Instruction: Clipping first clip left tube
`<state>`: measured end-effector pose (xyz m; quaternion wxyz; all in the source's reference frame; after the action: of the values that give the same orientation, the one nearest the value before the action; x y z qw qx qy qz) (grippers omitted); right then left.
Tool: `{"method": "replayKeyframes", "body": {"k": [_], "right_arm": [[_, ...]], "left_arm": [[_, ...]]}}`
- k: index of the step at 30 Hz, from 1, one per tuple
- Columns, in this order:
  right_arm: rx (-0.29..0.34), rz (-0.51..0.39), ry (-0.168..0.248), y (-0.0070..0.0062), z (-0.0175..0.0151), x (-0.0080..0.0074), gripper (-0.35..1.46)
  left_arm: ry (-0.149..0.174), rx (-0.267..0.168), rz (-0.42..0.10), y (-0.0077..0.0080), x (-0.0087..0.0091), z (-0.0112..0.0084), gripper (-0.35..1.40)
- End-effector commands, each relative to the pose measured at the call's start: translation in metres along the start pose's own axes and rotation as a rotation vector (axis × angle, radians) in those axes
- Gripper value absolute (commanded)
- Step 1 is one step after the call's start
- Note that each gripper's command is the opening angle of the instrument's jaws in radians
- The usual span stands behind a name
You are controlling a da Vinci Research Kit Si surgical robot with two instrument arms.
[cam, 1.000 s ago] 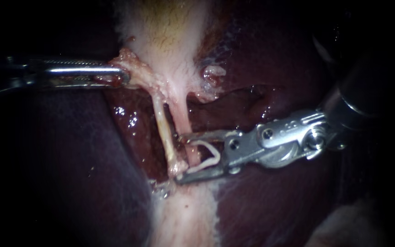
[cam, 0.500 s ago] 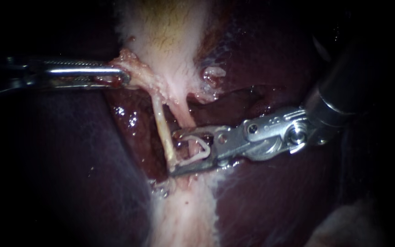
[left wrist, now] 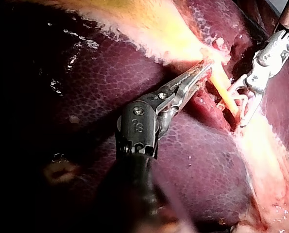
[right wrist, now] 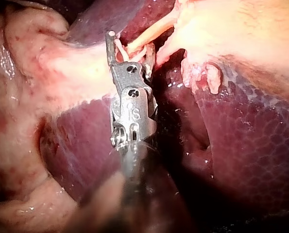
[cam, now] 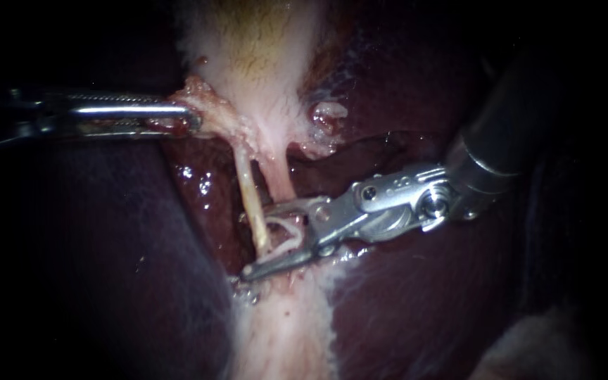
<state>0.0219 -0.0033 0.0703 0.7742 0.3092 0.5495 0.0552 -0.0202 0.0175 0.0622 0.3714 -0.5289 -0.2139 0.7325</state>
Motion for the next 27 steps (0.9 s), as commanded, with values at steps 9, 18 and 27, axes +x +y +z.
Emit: {"method": "replayKeyframes", "body": {"k": [9,18,27], "right_arm": [[0.08,-0.016,0.032,-0.0031,0.0016,0.0013,0.48],[0.127,-0.021,0.034,-0.0056,0.003,0.0025,0.45],[0.13,-0.023,0.033,-0.006,0.0031,0.0026,0.42]], "left_arm": [[-0.001,-0.004,0.0,-0.0011,-0.0003,0.0,-0.35],[-0.001,-0.005,0.0,-0.0014,-0.0003,-0.0001,-0.35],[-0.001,-0.002,0.0,-0.0016,-0.0004,-0.0001,-0.35]]}}
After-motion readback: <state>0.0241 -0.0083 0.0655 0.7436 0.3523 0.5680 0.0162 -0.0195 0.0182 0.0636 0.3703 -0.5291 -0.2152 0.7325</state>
